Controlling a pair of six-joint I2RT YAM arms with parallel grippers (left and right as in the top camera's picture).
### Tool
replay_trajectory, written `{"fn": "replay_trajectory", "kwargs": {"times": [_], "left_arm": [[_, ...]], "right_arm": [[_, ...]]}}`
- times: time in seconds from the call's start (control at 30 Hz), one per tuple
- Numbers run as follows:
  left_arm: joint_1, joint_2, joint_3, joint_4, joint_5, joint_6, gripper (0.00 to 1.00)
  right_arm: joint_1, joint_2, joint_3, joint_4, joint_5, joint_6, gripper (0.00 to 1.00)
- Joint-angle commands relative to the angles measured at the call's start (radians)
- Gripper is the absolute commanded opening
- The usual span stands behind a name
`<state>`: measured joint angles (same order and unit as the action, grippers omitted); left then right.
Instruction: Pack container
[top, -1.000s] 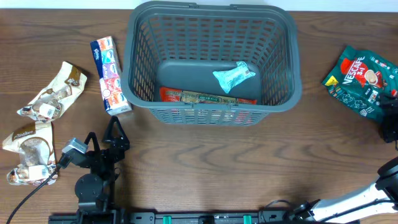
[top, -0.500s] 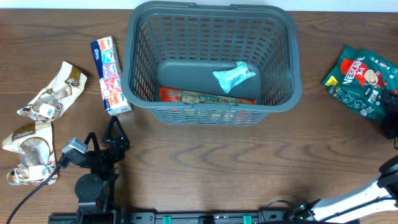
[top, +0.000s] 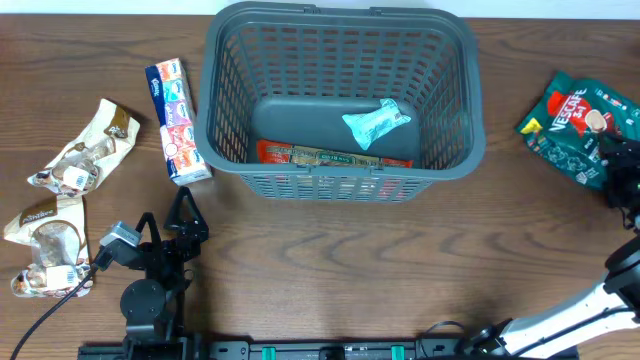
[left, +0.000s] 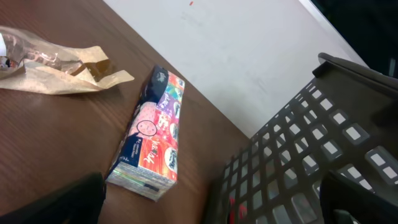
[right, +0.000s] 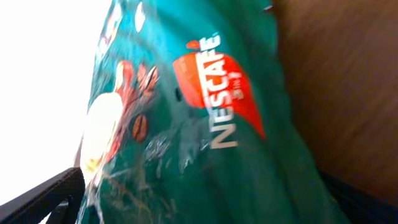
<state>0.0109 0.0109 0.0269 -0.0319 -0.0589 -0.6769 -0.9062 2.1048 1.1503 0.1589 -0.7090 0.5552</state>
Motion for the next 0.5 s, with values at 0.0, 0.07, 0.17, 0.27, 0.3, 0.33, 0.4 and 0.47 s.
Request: {"fn": "replay_trajectory", "kwargs": {"times": [0.0, 0.07, 0.17, 0.27, 0.3, 0.33, 0.4, 0.47], "left_arm": [[-0.003, -0.007, -0.023, -0.034, -0.012, 0.006, 0.99], [-0.003, -0.007, -0.023, -0.034, -0.012, 0.006, 0.99], [-0.003, -0.007, -0.023, -0.034, -0.012, 0.006, 0.99], [-0.003, -0.007, -0.023, -0.034, -0.012, 0.006, 0.99], [-0.003, -0.007, -0.023, -0.034, -0.012, 0.006, 0.99], [-0.003, -0.007, -0.023, -0.034, -0.012, 0.006, 0.99], [-0.003, -0.007, -0.023, -0.034, -0.012, 0.006, 0.99], [-0.003, -0.007, -0.023, -0.034, -0.012, 0.006, 0.99]], "right_arm": [[0.033, 0.089, -0.055, -0.042, 0.019, 0.029, 0.99], [0.032, 0.089, -0.055, -0.042, 0.016, 0.035, 0.96], [0.031, 0.089, -0.055, -0.042, 0.016, 0.033, 0.68], [0.029, 0.089, -0.055, -0.043, 0.02, 0.032, 0.01], [0.029, 0.089, -0.055, -0.043, 0.023, 0.032, 0.01], [0.029, 0.089, -0.055, -0.043, 0.024, 0.031, 0.01], [0.029, 0.089, -0.055, -0.043, 0.024, 0.023, 0.01], [0.029, 0.089, -0.055, -0.043, 0.024, 0.005, 0.01]]}}
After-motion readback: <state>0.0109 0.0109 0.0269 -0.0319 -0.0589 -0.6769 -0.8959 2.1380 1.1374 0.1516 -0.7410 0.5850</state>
